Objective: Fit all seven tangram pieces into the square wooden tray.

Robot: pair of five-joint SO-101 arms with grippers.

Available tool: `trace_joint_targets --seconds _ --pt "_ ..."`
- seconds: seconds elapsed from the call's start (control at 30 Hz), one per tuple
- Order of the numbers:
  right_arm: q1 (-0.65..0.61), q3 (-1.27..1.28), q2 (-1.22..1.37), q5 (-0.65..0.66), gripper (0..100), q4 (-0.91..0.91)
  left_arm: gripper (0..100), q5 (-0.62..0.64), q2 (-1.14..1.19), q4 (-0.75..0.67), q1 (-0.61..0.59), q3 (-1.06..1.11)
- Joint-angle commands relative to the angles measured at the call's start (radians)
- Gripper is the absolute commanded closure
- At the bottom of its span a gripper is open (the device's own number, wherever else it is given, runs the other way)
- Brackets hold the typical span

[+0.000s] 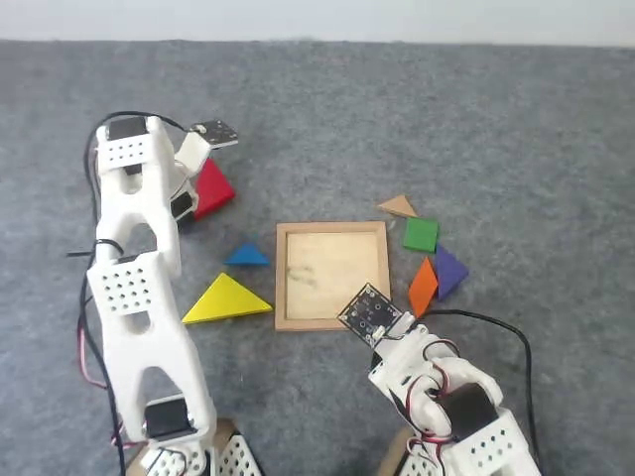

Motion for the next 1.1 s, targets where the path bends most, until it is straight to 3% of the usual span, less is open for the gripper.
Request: trace_joint_targets --seconds 0.0,0.23,0.43,0.57,0.7,0.83,0.93,1.07 --pt "-0.005 0.017 -0.015 0.006 98.9 0.005 99 0.011 -0.031 0.028 -0.008 0.015" --pt "-0.005 0.017 -0.015 0.003 98.9 0.005 99 0.087 -0.137 0.029 -0.075 0.082" --pt "-0.005 0.017 -0.015 0.002 98.7 0.005 99 0.083 -0.371 0.02 -0.101 0.409" --pt "-0.005 0.017 -0.015 0.002 98.7 0.005 99 0.055 -0.621 -0.133 -0.098 0.754" --pt "-0.005 0.017 -0.015 0.002 98.8 0.005 98 0.055 -0.95 -0.39 -0.091 1.153" --pt "-0.005 0.017 -0.015 0.005 98.8 0.005 86 -0.066 -1.221 -0.532 0.006 1.481" --pt "-0.005 0.017 -0.015 0.006 98.8 0.005 75 -0.146 -1.35 -0.592 0.1 1.636" --pt "-0.005 0.017 -0.015 0.006 98.9 0.005 73 -0.238 -1.379 -0.677 0.153 1.69"
